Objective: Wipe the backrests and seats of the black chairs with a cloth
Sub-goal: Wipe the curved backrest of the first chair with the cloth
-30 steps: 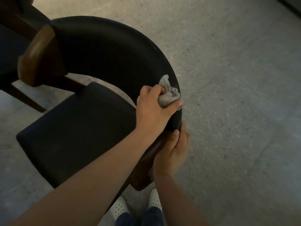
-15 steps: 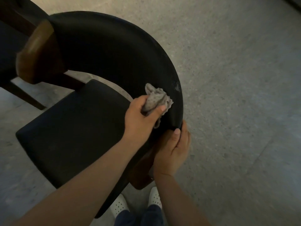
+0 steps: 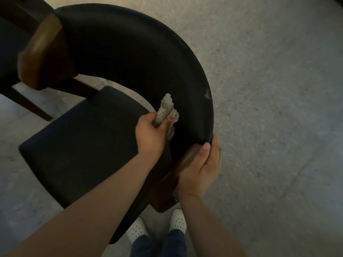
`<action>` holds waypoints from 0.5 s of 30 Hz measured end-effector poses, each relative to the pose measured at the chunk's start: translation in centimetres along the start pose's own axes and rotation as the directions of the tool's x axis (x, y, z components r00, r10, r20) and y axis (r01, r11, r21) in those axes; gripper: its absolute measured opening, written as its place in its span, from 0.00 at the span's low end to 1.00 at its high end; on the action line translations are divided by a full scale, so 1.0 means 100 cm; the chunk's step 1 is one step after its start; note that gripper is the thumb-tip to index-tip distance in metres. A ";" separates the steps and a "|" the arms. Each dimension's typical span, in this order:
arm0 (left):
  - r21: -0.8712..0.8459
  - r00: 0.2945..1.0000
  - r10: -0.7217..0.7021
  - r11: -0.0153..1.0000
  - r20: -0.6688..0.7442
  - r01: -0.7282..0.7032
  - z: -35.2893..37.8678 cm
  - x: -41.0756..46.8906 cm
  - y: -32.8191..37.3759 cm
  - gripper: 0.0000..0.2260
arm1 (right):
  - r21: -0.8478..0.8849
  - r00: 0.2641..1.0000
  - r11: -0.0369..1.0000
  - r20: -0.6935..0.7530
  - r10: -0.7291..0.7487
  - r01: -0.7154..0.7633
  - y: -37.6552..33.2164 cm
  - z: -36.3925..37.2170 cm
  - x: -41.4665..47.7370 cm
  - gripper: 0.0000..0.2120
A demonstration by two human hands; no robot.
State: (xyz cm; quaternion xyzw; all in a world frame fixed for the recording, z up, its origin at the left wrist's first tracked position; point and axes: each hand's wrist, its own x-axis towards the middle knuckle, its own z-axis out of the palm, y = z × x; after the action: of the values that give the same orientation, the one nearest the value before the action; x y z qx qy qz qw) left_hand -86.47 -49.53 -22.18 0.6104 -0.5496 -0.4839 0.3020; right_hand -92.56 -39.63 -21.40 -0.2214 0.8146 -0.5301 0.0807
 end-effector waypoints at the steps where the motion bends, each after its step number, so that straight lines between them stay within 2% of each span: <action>1: -0.008 1.000 0.026 1.000 -0.012 -0.026 0.001 -0.002 -0.002 0.03 | 0.003 1.000 1.000 0.001 -0.001 0.001 0.000 0.000 0.000 0.23; 3: -0.026 0.999 0.019 1.000 0.030 -0.018 0.005 -0.010 -0.008 0.04 | 0.009 1.000 1.000 0.003 -0.002 0.002 0.001 0.000 0.000 0.24; 5: -0.040 0.997 -0.046 0.998 0.059 0.049 0.009 -0.014 -0.014 0.02 | 0.000 1.000 1.000 0.010 0.006 -0.006 0.001 -0.001 0.000 0.25; 7: -0.026 0.991 -0.124 0.992 0.053 0.125 0.010 -0.009 -0.017 0.06 | -0.009 1.000 1.000 0.010 0.008 -0.008 0.000 -0.002 0.000 0.25; 12: 0.162 0.922 -0.346 0.934 0.173 0.320 -0.007 0.005 -0.042 0.06 | -0.020 1.000 0.999 0.010 0.027 -0.027 -0.001 -0.001 0.000 0.25; 15: 0.132 0.945 -0.292 0.953 0.145 0.274 -0.014 0.001 -0.045 0.02 | -0.012 0.999 0.999 0.014 0.031 -0.031 0.000 -0.001 0.000 0.24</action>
State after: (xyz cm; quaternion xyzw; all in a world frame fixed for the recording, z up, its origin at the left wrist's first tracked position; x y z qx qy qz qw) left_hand -83.45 -48.93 -25.78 0.6571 -0.5046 -0.5397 0.1492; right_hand -92.59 -39.53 -21.38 -0.2128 0.8206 -0.5222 0.0933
